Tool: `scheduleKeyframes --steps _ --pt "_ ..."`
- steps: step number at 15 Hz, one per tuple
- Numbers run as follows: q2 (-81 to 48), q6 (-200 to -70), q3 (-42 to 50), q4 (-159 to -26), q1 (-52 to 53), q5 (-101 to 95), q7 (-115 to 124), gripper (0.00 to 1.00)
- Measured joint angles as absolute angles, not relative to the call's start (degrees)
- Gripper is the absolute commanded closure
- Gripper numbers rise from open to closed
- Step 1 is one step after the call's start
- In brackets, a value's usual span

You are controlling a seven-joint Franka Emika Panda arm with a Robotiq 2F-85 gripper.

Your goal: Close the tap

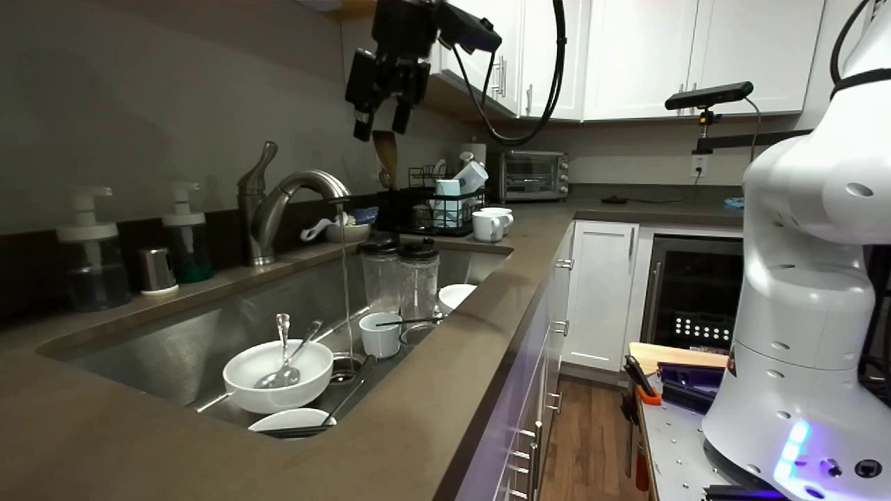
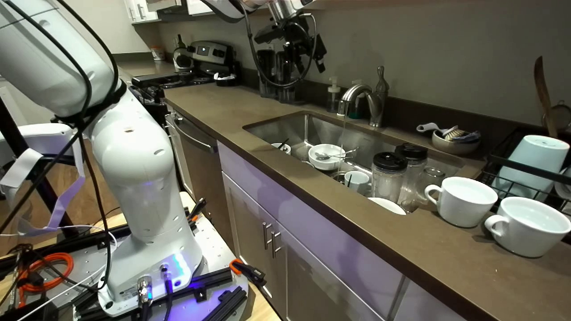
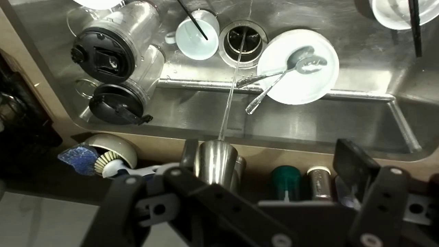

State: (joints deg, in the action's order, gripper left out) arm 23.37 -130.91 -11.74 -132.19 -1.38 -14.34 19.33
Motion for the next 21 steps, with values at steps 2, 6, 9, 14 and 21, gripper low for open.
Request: scheduleKeyframes --steps 2,6,9,14,21 --pt "23.35 -131.48 -11.74 -132.29 -1.45 -14.37 19.94 0.00" --pt "22.49 -142.34 -12.62 -132.89 -3.74 -21.90 25.98 0.00" --pt "20.92 -151.38 -14.11 -132.86 -7.24 -28.52 30.97 0.25" --pt "16.55 -160.22 -15.79 -130.71 -12.82 -37.04 36.35 0.48" --pt "7.09 -163.55 -16.28 -121.13 -15.01 -40.85 38.12 0.93"
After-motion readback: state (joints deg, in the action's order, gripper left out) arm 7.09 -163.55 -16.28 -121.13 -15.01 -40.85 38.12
